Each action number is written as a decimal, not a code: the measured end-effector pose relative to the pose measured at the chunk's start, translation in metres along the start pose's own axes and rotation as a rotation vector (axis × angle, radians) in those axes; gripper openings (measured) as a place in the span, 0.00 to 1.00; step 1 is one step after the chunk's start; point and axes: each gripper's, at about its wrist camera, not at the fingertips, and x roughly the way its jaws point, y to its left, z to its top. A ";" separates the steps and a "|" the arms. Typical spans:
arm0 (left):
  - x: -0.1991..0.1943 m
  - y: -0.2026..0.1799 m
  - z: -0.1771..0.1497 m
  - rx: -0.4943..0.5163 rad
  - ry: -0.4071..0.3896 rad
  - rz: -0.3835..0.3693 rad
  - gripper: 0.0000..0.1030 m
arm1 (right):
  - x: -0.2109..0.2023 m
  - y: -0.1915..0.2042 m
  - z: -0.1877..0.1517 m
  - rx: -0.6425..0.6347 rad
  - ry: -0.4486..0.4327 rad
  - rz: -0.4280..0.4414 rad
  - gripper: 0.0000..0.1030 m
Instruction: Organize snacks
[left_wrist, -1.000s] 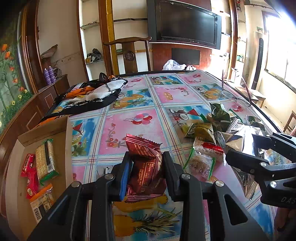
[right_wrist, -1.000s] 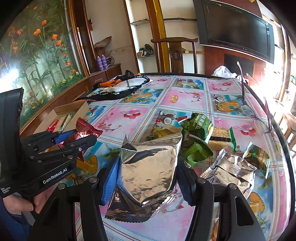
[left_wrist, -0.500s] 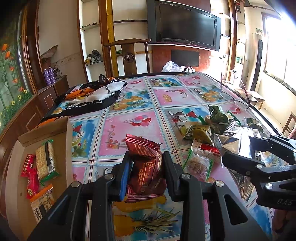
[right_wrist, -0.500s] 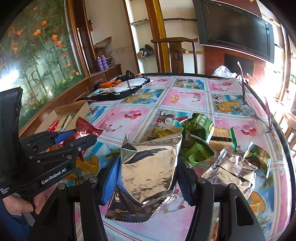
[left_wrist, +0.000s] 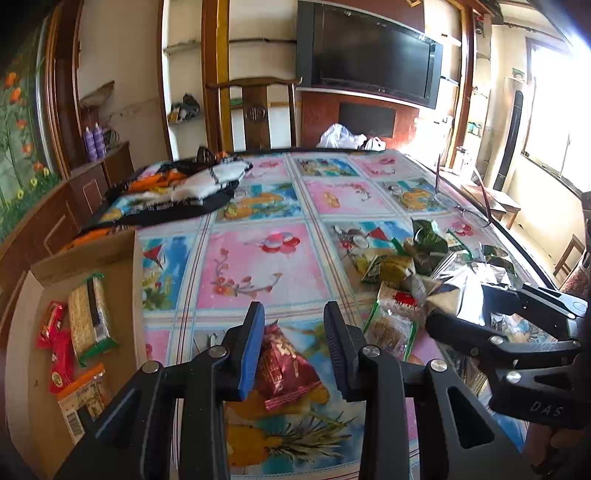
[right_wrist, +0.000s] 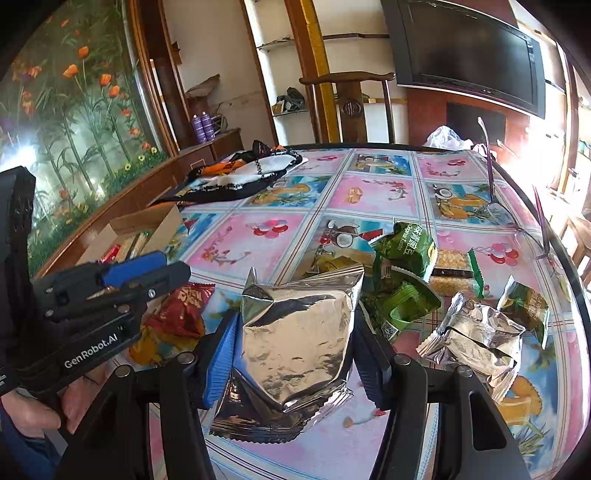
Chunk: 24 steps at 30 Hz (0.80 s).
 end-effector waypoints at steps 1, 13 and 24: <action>0.001 0.003 0.000 -0.017 0.009 -0.015 0.31 | 0.000 0.000 0.000 0.003 -0.003 -0.003 0.61; 0.026 0.008 -0.011 -0.035 0.131 -0.020 0.56 | -0.009 -0.011 0.003 0.047 -0.020 0.016 0.61; 0.046 0.016 -0.020 -0.067 0.218 0.020 0.37 | -0.016 -0.007 0.003 0.045 -0.033 0.053 0.61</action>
